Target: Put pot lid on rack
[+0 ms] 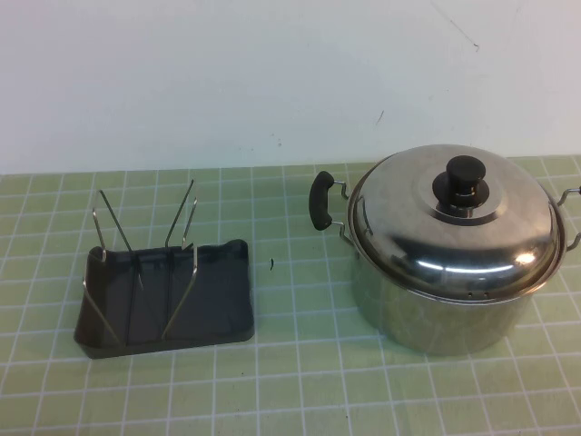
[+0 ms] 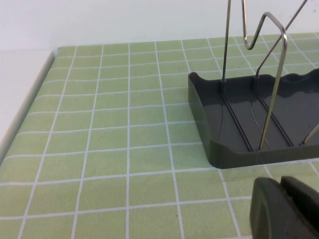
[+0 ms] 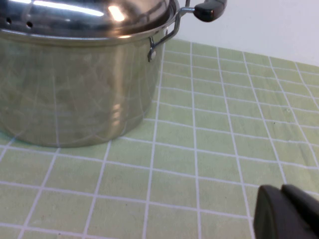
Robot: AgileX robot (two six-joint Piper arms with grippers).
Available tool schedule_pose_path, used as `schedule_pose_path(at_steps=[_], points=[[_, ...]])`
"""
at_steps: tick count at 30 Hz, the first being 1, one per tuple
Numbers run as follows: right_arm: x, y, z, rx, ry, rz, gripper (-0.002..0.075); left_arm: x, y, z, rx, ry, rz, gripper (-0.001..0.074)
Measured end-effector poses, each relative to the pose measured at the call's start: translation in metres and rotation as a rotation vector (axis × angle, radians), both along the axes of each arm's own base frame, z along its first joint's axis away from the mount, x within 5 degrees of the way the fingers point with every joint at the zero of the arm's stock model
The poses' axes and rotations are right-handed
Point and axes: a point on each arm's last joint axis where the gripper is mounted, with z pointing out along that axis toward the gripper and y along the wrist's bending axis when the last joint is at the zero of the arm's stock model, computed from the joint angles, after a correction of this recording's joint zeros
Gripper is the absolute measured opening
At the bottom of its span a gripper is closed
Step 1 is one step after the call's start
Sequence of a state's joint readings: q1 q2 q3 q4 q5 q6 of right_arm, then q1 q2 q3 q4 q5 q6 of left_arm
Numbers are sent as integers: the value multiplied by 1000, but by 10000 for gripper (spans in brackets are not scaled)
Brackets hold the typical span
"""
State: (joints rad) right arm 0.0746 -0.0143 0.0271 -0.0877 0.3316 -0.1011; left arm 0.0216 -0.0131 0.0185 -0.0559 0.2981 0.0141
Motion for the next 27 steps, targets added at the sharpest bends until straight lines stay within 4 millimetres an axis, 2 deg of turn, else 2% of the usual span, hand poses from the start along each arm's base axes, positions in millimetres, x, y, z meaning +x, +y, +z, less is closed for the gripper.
schedule_pose_path(at_steps=[9,11,13,16,18,20,27], points=[[0,0,0,0,0,0,-1,0,0,0,0,0,0,-2],[0,0,0,0,0,0,-1,0,-1,1,-54,-9,4,-2],[0,0,0,0,0,0,-1,1,-4,2,-292,-27,21,-2],[0,0,0,0,0,0,-1,1,-12,9,-837,-52,45,-2],[0,0,0,0,0,0,-1,2,-13,13,-1055,-63,51,-2],[0,0,0,0,0,0,-1,2,-13,15,-1088,-89,52,-2],[0,0,0,0,0,0,-1,2,-10,18,-956,-144,37,-2]])
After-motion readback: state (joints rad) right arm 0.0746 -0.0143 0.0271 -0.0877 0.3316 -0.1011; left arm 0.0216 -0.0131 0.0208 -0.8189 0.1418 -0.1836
